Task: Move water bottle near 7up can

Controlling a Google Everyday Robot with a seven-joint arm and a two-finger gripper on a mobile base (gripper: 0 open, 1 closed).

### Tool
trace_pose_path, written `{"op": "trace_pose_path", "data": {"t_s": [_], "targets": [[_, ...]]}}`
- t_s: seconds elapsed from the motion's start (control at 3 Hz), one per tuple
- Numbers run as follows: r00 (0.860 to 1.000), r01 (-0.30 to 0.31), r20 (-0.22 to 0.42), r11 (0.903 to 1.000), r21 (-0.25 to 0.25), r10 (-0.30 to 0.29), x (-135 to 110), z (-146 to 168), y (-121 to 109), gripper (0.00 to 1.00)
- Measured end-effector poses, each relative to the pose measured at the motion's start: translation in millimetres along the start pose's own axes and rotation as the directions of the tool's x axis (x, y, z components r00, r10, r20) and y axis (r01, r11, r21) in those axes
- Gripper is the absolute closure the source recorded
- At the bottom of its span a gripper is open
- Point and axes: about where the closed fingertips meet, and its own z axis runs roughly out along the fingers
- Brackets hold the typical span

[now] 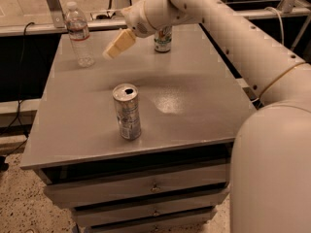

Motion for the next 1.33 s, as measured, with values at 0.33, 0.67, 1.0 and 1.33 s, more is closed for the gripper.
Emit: {"op": "trace_pose_path", "data": {"t_s": [0.33, 0.67, 1.0, 1.33], "targets": [[0.995, -0.043, 0.089, 0.9989, -0.016, 0.045, -30.8, 46.4, -3.6, 0.00], [0.978, -0.102, 0.178, 0.9927, -0.065, 0.112, -55.8, 81.1, 4.8, 0.00], [0.961, -0.138, 0.231, 0.9873, -0.080, 0.153, -72.5, 106.2, 13.6, 0.00], [0.952, -0.166, 0.253, 0.9845, -0.057, 0.175, -76.9, 122.5, 13.8, 0.15]]}}
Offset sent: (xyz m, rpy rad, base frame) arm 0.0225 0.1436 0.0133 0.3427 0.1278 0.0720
